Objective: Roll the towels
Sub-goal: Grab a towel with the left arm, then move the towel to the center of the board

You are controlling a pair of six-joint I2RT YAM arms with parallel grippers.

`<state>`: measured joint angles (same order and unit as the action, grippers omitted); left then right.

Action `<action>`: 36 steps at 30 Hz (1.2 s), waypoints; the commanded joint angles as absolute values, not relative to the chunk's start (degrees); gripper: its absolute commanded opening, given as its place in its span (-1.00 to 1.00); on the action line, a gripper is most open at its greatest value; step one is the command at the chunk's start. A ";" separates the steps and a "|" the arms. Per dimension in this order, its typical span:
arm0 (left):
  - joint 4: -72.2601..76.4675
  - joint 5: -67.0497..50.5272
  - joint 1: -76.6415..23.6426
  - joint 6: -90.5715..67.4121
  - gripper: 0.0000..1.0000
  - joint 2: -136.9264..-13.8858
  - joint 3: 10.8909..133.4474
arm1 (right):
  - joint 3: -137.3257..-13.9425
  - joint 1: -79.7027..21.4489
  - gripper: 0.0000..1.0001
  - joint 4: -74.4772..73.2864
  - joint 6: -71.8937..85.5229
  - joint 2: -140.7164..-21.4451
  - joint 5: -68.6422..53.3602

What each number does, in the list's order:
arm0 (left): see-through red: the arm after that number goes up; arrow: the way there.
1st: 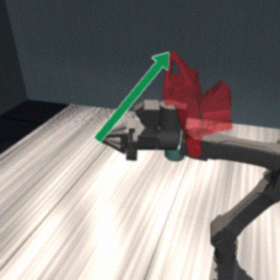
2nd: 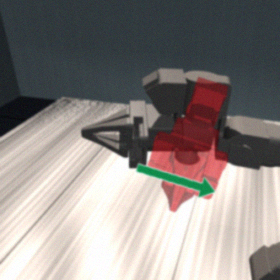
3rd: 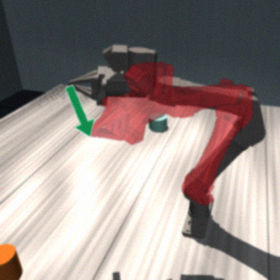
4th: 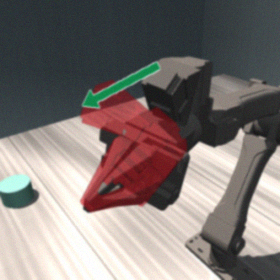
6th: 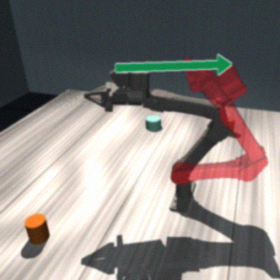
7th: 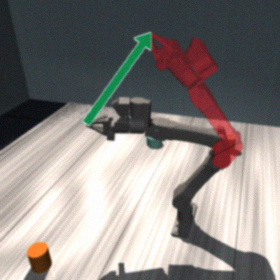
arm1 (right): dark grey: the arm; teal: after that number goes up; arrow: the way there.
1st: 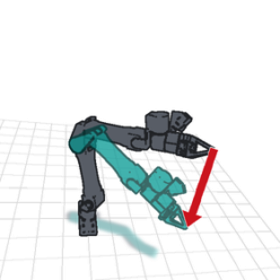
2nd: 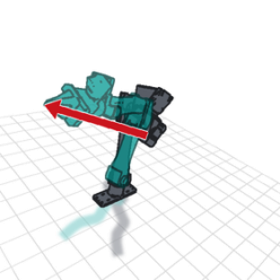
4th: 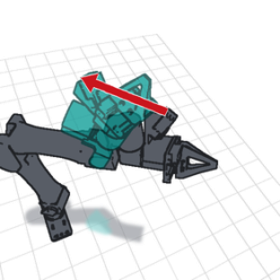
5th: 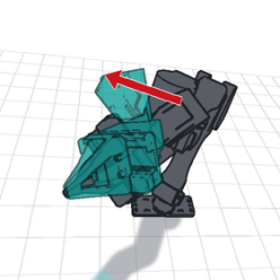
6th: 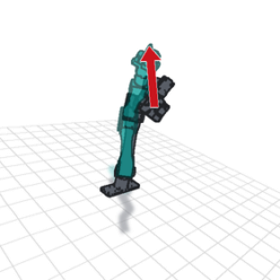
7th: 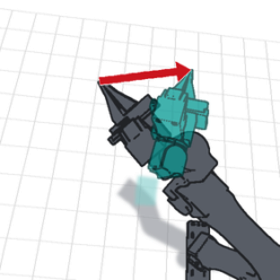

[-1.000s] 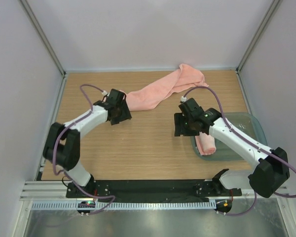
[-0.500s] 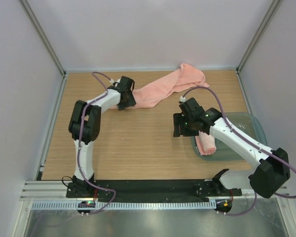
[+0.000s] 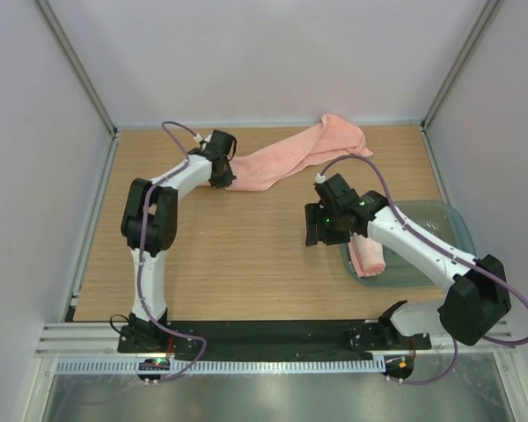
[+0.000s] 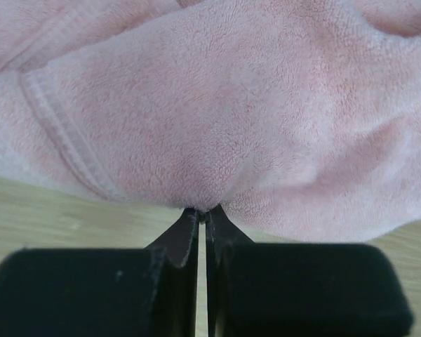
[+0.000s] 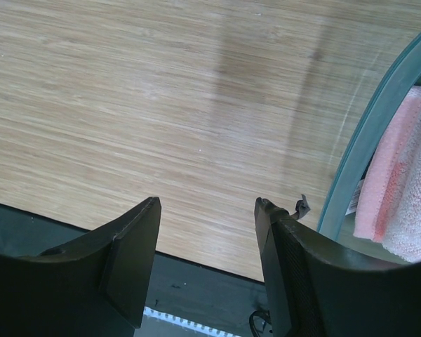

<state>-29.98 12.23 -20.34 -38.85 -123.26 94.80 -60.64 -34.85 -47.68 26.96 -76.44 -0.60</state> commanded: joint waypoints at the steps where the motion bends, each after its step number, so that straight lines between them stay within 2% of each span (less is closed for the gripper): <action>1: -31.11 15.20 -19.95 -36.30 -1.00 -111.47 91.68 | -62.05 -34.89 0.25 -46.49 26.54 -75.68 -1.67; 6: -35.93 15.03 -19.95 -36.21 -0.99 -93.91 84.83 | -62.93 -34.89 0.24 -46.93 26.81 -74.45 -2.20; 10: -42.00 14.59 -19.95 -35.77 -0.99 -83.77 85.34 | -63.54 -34.98 0.23 -47.20 27.33 -73.04 -2.55; 14: -50.09 14.42 -18.82 -34.54 -0.99 -82.44 91.39 | -64.77 -34.98 0.24 -47.28 27.33 -72.95 -2.99; 16: -52.89 13.46 -16.62 -34.19 -0.90 -85.14 93.24 | -65.47 -34.98 0.24 -47.46 27.25 -73.47 -3.34; 18: -53.96 6.55 -9.87 -34.19 -0.85 -87.53 93.17 | -66.71 -34.98 0.24 -47.37 27.07 -74.35 -3.43; 22: -53.27 -4.11 1.13 -36.03 -0.58 -91.15 87.99 | -68.99 -34.98 0.25 -47.46 26.37 -76.81 -3.34; 23: -51.26 -4.39 2.19 -36.04 -0.40 -90.19 84.59 | -69.86 -34.98 0.25 -47.29 26.19 -78.30 -3.43; 26: -49.05 -3.25 2.20 -35.77 0.00 -85.53 78.69 | -71.80 -34.98 0.26 -46.15 25.31 -82.51 -3.34; 34: -47.29 -0.44 1.41 -33.23 0.17 -75.94 71.90 | -83.20 -35.68 0.26 -39.13 24.96 -99.48 -10.54; 36: -46.76 -1.32 0.97 -32.26 0.23 -75.67 71.28 | -85.94 -37.17 0.32 -37.62 24.79 -104.55 -11.86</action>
<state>-49.41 0.08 1.63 -34.74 -76.49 72.47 -80.47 -35.40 -42.59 25.71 -100.40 -7.25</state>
